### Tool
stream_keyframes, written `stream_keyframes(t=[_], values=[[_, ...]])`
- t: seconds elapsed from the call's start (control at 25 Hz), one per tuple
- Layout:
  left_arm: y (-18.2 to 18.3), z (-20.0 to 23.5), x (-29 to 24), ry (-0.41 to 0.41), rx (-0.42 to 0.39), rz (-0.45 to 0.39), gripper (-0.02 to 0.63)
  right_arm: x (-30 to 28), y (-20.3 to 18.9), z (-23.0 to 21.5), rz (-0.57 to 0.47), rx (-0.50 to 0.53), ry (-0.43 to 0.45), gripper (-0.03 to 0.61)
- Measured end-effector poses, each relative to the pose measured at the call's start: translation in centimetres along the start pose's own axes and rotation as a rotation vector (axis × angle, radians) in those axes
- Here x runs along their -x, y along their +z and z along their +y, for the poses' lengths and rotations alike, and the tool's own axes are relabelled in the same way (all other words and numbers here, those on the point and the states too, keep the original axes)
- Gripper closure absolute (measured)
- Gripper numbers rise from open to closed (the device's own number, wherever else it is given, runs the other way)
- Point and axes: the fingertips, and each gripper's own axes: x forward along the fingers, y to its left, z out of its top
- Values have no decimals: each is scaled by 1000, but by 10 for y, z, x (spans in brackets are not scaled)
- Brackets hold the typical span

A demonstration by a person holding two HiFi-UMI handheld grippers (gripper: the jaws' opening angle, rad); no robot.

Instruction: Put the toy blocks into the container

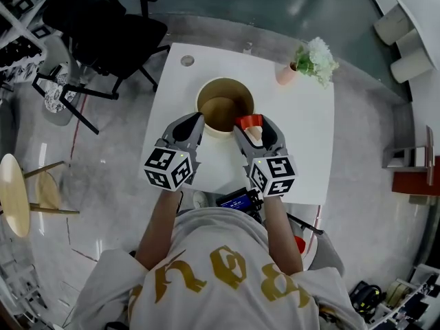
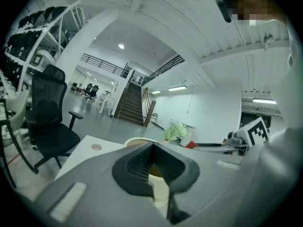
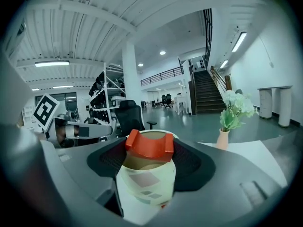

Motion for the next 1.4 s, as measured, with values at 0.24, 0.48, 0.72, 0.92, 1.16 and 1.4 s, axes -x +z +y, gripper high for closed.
stream_keyframes(t=[0.24, 0.48, 0.72, 0.92, 1.16, 1.4], values=[[-5, 11, -8, 31, 13, 12, 614, -12, -1, 3, 22, 58, 28, 252], [5, 10, -15, 28, 26, -2, 614, -22, 12, 3, -8, 11, 89, 252], [1, 15, -20, 56, 34, 8, 614, -29, 17, 1, -13, 12, 118, 252], [-6, 20, -23, 73, 46, 18, 614, -38, 14, 2, 5, 32, 136, 252], [-8, 20, -26, 78, 62, 26, 614, -45, 10, 8, 21, 114, 159, 250], [-12, 20, -24, 89, 71, 32, 614, -48, 3, 13, 52, 122, 172, 256]])
